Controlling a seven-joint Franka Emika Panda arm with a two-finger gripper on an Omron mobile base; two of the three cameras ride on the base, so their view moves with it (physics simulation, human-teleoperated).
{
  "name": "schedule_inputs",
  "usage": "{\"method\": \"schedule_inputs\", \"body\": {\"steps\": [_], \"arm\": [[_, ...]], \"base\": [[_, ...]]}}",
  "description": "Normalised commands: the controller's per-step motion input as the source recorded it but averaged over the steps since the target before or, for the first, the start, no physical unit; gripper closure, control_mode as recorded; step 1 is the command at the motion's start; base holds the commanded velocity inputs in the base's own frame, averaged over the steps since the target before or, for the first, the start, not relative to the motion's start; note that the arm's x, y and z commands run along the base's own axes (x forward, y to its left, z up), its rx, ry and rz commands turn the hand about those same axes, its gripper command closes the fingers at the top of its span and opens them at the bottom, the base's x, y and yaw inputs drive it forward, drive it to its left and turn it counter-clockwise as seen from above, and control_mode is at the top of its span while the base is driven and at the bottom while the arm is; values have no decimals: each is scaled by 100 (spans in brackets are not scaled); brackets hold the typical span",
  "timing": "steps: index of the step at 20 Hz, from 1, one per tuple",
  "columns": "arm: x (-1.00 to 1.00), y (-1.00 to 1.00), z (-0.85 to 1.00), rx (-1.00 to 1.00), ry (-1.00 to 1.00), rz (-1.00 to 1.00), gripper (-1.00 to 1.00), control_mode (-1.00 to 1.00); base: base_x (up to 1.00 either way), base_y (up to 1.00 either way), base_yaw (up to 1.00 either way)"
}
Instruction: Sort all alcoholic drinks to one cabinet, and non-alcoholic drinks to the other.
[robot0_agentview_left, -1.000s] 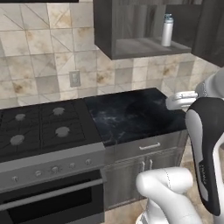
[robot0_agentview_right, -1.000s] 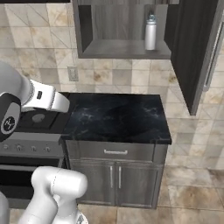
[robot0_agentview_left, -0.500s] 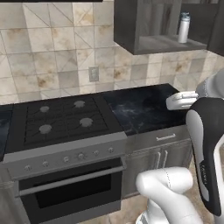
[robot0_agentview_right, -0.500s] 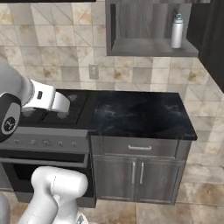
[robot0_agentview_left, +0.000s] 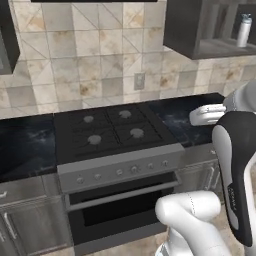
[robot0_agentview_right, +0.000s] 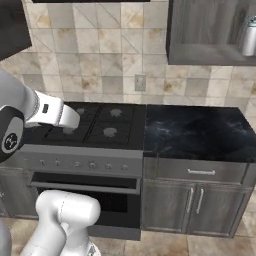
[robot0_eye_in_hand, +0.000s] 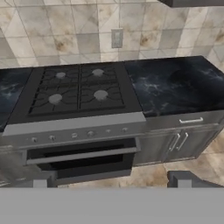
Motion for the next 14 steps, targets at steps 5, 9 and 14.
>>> {"method": "schedule_inputs", "body": {"steps": [5, 9, 14], "arm": [[0, 0, 0, 0, 0, 0, -100, 100], [0, 0, 0, 0, 0, 0, -100, 100], [0, 0, 0, 0, 0, 0, -100, 100]], "base": [[-21, 79, 3], [-21, 80, 3], [-21, 82, 4]]}}
